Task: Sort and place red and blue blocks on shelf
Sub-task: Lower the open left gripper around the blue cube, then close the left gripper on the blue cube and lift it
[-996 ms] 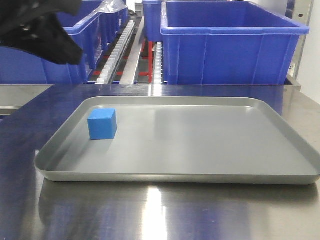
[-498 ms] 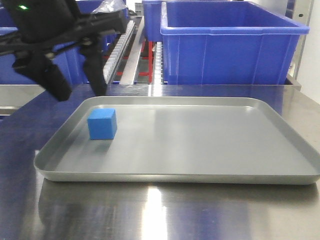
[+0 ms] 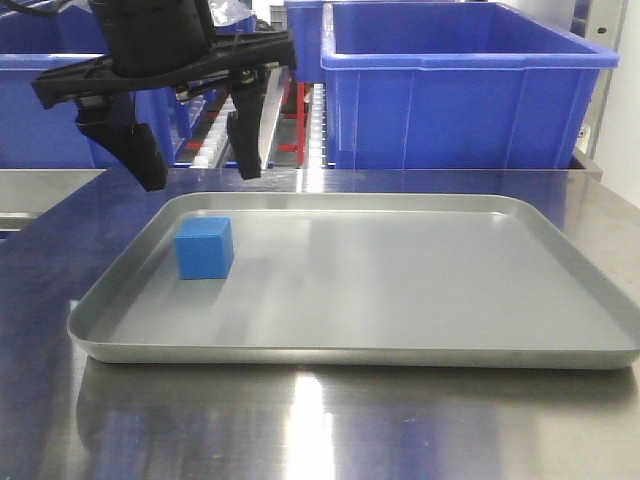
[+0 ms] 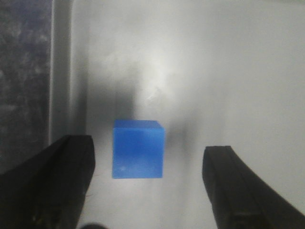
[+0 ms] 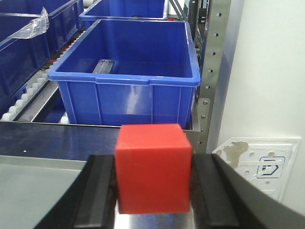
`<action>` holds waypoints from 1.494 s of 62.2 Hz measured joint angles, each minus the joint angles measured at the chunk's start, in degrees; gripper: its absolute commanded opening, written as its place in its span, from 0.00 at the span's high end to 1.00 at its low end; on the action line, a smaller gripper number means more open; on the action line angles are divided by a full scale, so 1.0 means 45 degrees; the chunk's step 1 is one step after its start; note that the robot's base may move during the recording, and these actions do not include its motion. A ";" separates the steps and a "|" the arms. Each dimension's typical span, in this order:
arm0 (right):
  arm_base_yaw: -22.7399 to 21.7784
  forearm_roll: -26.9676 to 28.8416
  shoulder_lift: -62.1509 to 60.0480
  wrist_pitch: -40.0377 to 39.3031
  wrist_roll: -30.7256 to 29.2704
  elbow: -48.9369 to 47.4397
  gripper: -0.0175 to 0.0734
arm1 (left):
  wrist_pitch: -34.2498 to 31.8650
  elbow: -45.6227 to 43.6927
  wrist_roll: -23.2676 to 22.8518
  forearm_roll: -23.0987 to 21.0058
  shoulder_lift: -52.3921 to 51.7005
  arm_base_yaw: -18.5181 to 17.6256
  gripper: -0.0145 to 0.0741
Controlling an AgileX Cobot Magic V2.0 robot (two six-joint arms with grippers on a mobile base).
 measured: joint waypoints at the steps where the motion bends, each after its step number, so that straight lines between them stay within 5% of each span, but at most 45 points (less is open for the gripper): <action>1: 0.0000 0.0000 0.0000 0.0000 0.0000 0.0000 0.42 | 0.0102 -0.0063 0.0000 0.0034 0.0052 0.0000 0.23; 93: 0.0000 0.0000 -0.0044 0.0000 0.0000 0.0000 0.42 | 0.0515 -0.0249 -0.0022 0.0414 0.1809 -0.0098 0.33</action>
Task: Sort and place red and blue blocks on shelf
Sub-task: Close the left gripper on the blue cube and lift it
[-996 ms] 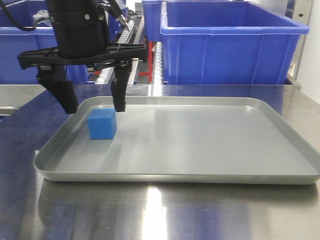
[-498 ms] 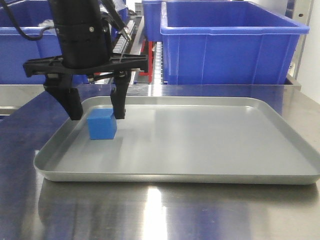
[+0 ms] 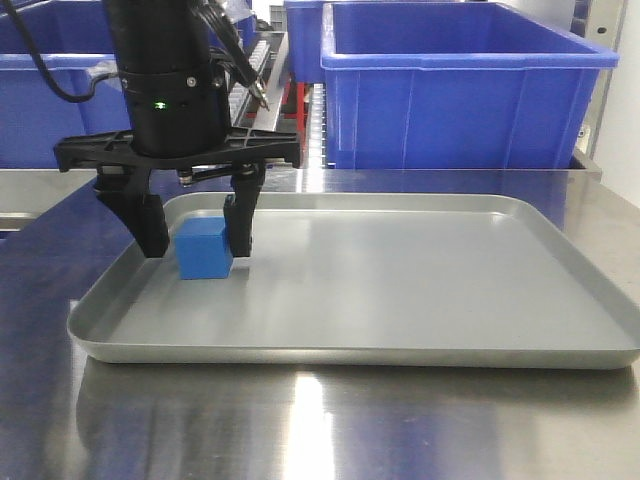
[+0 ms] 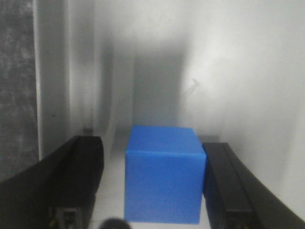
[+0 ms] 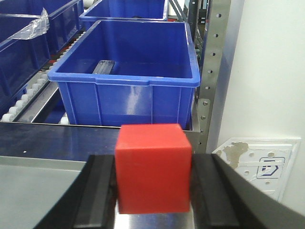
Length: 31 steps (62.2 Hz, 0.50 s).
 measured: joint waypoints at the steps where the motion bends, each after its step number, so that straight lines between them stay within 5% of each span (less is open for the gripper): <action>1: 0.0000 0.0000 0.0000 0.0000 0.0000 0.0000 0.42 | 0.0000 0.0000 0.0000 0.0000 0.0000 0.0000 0.34; 31: 0.0000 0.0000 0.0000 0.0000 0.0000 0.0000 0.42 | 0.0048 0.0000 0.0000 -0.0189 0.0000 0.0000 0.52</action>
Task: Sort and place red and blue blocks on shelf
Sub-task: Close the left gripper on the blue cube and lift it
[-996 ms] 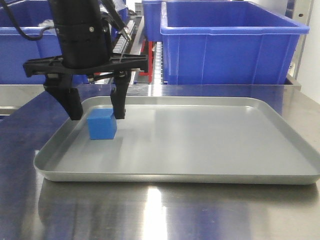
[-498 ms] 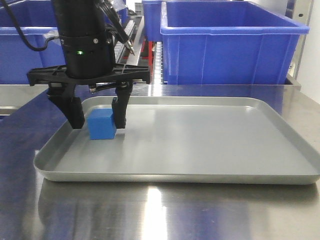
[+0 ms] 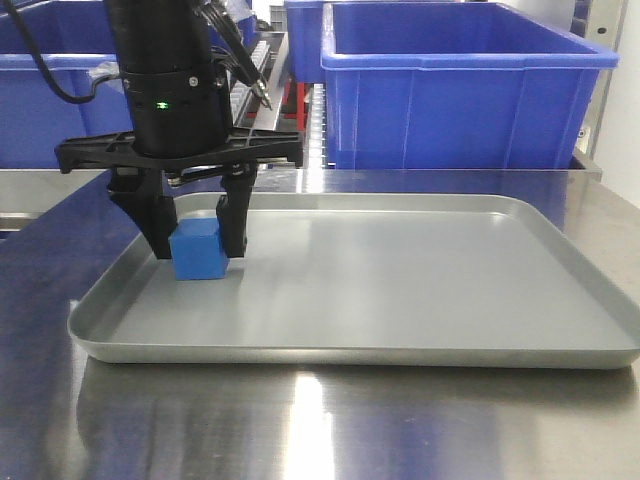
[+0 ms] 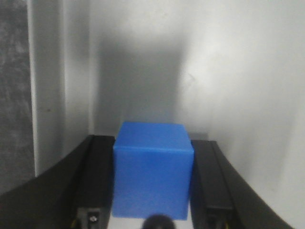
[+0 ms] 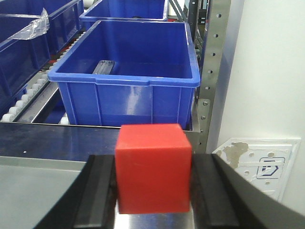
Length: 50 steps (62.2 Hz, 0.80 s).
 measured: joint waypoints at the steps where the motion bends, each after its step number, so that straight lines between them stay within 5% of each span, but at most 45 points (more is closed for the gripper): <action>1: 0.0000 0.0000 0.0000 0.0000 0.0000 0.0000 0.42 | 0.0000 0.0000 0.0000 0.0000 0.0000 0.0000 0.52; 33: 0.0000 0.0000 0.0000 0.0000 0.0000 0.0000 0.42 | -0.0047 0.0034 0.0635 0.1039 -0.2197 0.0000 0.52; 50: 0.0000 0.0000 0.0000 0.0000 0.0000 0.0000 0.42 | -0.3047 0.2564 0.2656 0.1083 -0.5190 0.0568 0.52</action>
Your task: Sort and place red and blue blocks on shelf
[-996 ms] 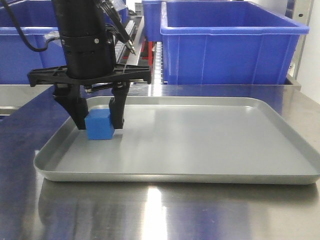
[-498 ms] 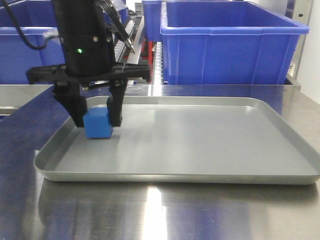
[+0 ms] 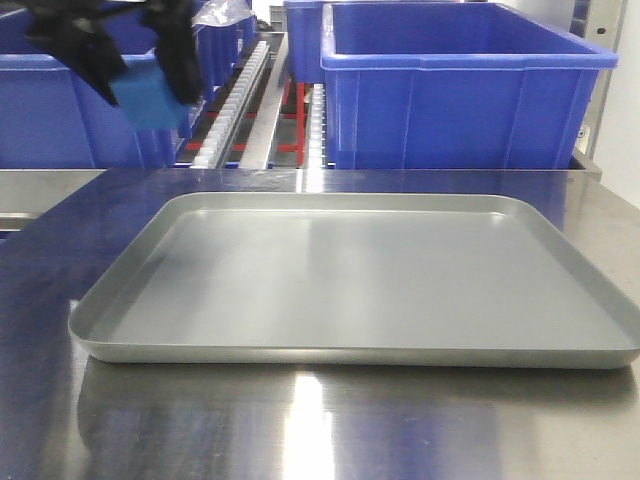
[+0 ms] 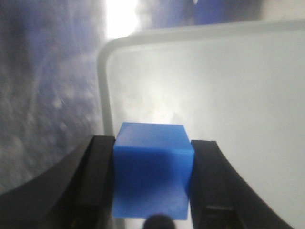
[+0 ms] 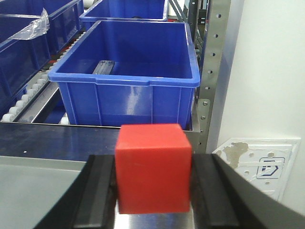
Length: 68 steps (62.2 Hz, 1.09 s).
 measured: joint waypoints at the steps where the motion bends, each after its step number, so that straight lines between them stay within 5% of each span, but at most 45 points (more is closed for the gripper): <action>1: 0.0000 0.0000 0.0000 0.0000 0.0000 0.0000 0.42 | -0.0339 0.0206 0.0149 -0.0023 -0.0181 0.0051 0.52; 22: 0.0000 0.0000 0.0000 0.0000 0.0000 0.0000 0.42 | -0.5346 0.5319 0.0906 -0.0023 -0.5058 0.2417 0.52; 41: 0.0000 0.0000 0.0000 0.0000 0.0000 0.0000 0.42 | -0.8030 0.8457 0.3070 0.0019 -0.8875 0.4638 0.52; 68: 0.0000 0.0000 0.0000 0.0000 0.0000 0.0000 0.42 | -0.9059 1.1252 0.3295 0.0019 -1.3348 0.4852 0.52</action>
